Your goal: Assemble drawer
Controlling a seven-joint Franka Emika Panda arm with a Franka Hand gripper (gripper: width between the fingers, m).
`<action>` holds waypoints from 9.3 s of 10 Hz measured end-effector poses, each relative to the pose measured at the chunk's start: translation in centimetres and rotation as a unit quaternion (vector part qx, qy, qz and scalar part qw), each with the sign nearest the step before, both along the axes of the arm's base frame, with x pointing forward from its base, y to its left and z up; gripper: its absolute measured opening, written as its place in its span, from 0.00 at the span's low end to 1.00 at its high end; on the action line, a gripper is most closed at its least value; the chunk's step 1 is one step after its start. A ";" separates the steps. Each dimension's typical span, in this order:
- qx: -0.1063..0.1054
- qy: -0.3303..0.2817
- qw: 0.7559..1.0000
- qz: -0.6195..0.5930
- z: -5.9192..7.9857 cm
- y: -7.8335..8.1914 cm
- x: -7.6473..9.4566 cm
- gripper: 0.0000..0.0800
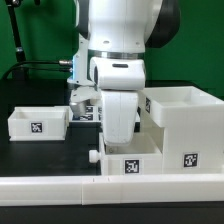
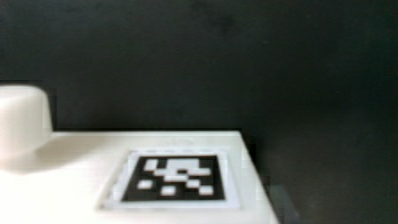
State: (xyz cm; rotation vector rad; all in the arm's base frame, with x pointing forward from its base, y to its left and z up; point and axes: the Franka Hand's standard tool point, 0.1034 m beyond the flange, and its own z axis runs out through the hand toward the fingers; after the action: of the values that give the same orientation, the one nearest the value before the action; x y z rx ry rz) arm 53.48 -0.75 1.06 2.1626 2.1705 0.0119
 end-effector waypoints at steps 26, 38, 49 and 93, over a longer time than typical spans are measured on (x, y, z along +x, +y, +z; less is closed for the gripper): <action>-0.018 0.016 0.999 0.027 0.0 -0.5 0.2 0.05; -0.025 0.015 0.999 0.037 0.0 -0.9 0.1 0.06; -0.027 0.024 0.999 0.038 0.0 -1.1 0.0 0.06; -0.049 0.033 0.998 -0.015 6.7 -4.4 1.0 0.81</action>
Offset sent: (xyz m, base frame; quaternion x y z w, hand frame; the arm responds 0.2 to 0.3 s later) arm 0.0000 0.0000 0.0000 0.0000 0.0000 0.0000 1.0000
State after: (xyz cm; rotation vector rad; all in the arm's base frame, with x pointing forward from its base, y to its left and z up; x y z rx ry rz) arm 54.46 -5.20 7.77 2.1699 2.1240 -0.1673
